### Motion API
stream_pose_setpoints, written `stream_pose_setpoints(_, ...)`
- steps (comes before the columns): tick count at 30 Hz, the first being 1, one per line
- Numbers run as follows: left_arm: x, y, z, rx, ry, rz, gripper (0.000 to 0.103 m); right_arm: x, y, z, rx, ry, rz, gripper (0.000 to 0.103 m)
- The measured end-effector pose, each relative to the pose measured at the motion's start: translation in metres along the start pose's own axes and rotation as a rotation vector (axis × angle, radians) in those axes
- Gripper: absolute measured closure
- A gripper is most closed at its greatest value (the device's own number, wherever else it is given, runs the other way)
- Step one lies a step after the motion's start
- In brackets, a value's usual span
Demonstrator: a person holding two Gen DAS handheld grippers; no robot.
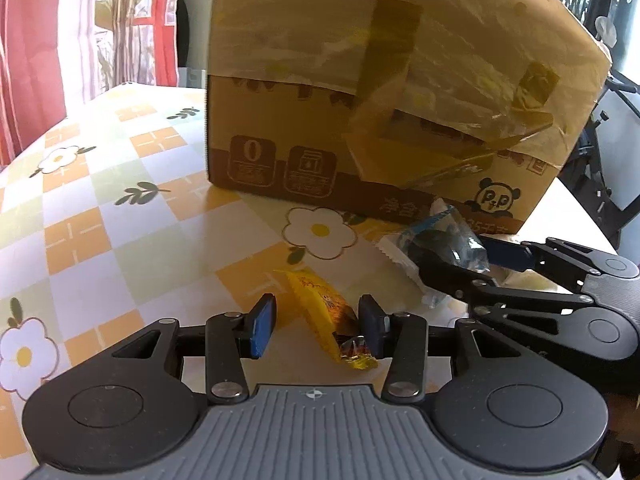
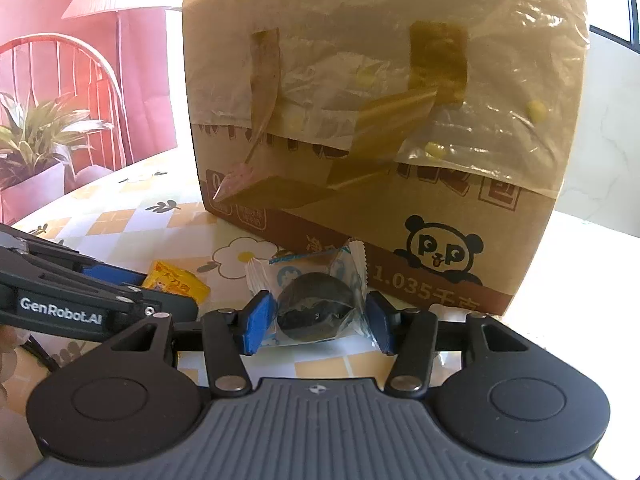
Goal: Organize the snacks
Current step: 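Grasp the small yellow packet with the left tool while the right tool holds its packet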
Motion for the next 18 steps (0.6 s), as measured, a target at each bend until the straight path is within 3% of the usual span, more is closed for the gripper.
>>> stream_pose_setpoints(5, 0.0, 0.009, 0.003, -0.005, 0.008, 0.065, 0.035, 0.001, 0.0, 0.0, 0.002, -0.002, 0.002, 0.049)
stream_pose_setpoints(12, -0.01, 0.004, 0.003, 0.034, -0.001, 0.069, 0.035, 0.0, -0.002, -0.001, 0.01, -0.003, 0.008, 0.049)
stream_pose_setpoints(15, -0.006, -0.001, -0.005, 0.05, 0.039, 0.087, 0.036, 0.0, -0.001, 0.0, 0.014, -0.003, 0.008, 0.049)
stream_pose_setpoints(18, -0.003, 0.001, -0.004, 0.054, 0.015, 0.118, 0.037, 0.0, -0.001, -0.001, 0.015, -0.003, 0.008, 0.049)
Point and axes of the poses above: each gripper's, at about its wrist camera, not at the fingertips, and x roughly the way its jaws point, y to its left, z to its top, the point moved 6 cm from there along x, roughly the way its jaws point, and after that the axes turned 11 degrees about z, right-handed, at the moved point
